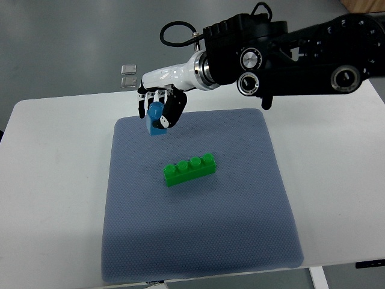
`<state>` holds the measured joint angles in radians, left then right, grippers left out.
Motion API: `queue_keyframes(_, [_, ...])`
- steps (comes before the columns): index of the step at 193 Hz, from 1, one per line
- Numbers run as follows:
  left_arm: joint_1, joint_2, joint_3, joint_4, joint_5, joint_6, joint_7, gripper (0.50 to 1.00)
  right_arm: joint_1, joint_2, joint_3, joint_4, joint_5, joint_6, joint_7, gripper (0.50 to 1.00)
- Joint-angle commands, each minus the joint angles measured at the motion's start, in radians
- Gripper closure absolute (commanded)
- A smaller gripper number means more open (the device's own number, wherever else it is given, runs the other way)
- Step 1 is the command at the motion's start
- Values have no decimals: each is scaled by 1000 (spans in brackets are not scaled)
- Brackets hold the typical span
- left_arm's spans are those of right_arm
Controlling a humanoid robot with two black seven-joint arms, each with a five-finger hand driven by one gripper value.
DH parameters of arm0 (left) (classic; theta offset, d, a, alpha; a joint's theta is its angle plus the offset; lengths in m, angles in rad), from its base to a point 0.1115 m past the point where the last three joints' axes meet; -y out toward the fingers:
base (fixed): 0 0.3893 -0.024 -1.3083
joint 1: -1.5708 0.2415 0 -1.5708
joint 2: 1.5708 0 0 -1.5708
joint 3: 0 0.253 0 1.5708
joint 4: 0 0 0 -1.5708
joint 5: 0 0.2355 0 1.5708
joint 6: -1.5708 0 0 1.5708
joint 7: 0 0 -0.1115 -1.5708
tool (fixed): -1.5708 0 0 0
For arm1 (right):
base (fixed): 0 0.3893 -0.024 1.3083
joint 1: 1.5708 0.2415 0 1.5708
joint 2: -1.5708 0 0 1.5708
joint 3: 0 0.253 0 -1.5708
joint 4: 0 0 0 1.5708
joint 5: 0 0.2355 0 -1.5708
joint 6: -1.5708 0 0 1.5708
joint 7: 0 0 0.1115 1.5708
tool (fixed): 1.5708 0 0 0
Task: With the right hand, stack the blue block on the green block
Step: 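Carry the blue block over the green block and lower it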
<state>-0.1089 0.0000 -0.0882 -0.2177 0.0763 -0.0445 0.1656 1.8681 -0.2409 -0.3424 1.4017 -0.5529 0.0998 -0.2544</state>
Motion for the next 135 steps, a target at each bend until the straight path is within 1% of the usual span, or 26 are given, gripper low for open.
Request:
queue_keyframes(1, [0,0,-1,0,-1,0,0,500,-21,5,-27,0,-7,-28,-14,908])
queue_keyframes(14, [0,0,-1,0,-1,0,0,500,-27,5,-32,0,-9,-34,-17,908])
queue_keyframes(15, [0,0,-1,-2,-1,0,0,500,-39,5,-39,0,-21,-44,-25,908])
queue_keyframes(40, [0,0,1,-2,-1,2,0,500,-66,3,-46,-1,-51,-57,-25,908])
queue_keyframes(41, [0,0,1,-2,-1,0,0,500,-91,2,-50,-3,-70,-64,-25,908])
queue_keyframes(47, [0,0,1,-2,-1,2,0,500,-110,2,-53,-3,-81,-71,-25,908])
queue_keyframes(68, [0,0,-1,-2,-1,0,0,500,-138,2,-55,-7,-97,-81,-25,908])
queue_keyframes(69, [0,0,-1,-2,-1,0,0,500,-162,2,-55,-10,-116,-91,-25,908])
queue_keyframes(80, [0,0,-1,-2,-1,0,0,500,-181,2,-55,-20,-134,-98,-23,908])
queue_keyframes(135, [0,0,1,0,-3,2,0,500,-221,5,-56,-50,-188,-101,-26,908])
